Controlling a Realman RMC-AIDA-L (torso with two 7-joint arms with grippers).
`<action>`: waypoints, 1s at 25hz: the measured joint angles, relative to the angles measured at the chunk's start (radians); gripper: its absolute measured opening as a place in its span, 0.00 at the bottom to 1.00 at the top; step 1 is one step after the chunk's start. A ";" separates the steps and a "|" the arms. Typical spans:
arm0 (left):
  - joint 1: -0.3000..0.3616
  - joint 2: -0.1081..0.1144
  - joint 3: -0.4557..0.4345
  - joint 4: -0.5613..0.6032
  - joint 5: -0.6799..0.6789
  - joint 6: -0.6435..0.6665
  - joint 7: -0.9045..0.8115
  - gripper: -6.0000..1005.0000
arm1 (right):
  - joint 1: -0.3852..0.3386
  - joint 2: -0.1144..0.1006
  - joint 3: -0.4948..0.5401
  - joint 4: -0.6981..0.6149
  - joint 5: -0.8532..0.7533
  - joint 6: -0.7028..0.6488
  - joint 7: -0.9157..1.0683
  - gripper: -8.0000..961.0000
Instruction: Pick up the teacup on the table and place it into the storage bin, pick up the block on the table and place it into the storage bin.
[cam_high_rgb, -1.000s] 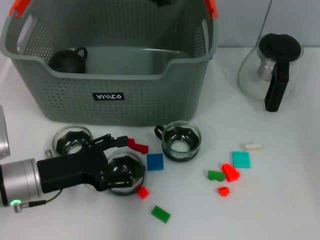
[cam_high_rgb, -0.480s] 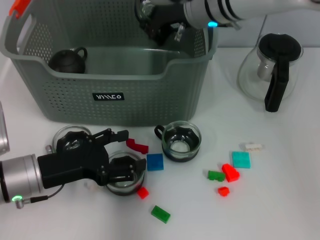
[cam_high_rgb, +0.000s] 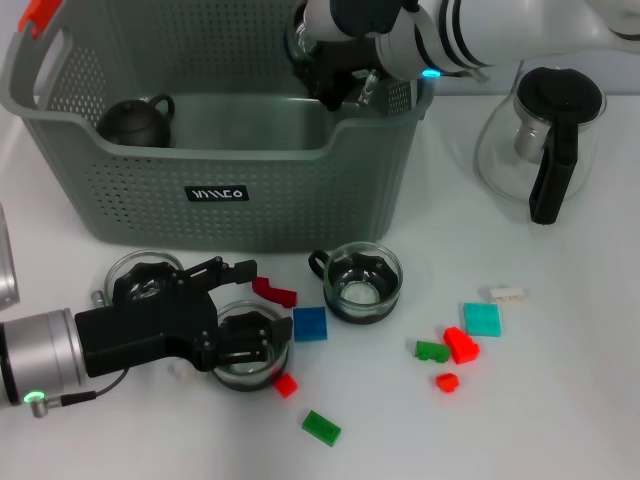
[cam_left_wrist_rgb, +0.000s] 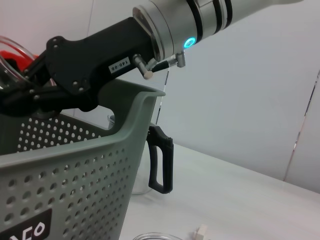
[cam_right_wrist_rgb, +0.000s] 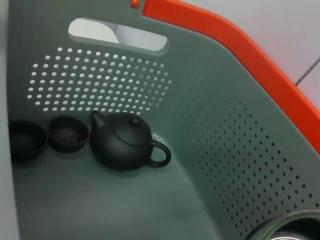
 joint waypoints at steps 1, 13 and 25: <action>0.000 0.000 0.000 0.000 0.000 0.000 0.000 0.91 | -0.002 0.000 0.000 0.000 0.002 0.000 0.000 0.07; 0.003 0.000 0.000 0.000 0.000 0.000 0.000 0.91 | -0.026 0.000 -0.002 -0.008 0.003 -0.012 0.016 0.08; 0.007 0.000 -0.004 0.000 0.000 0.007 0.000 0.91 | -0.161 -0.002 -0.116 -0.279 0.001 -0.086 0.144 0.51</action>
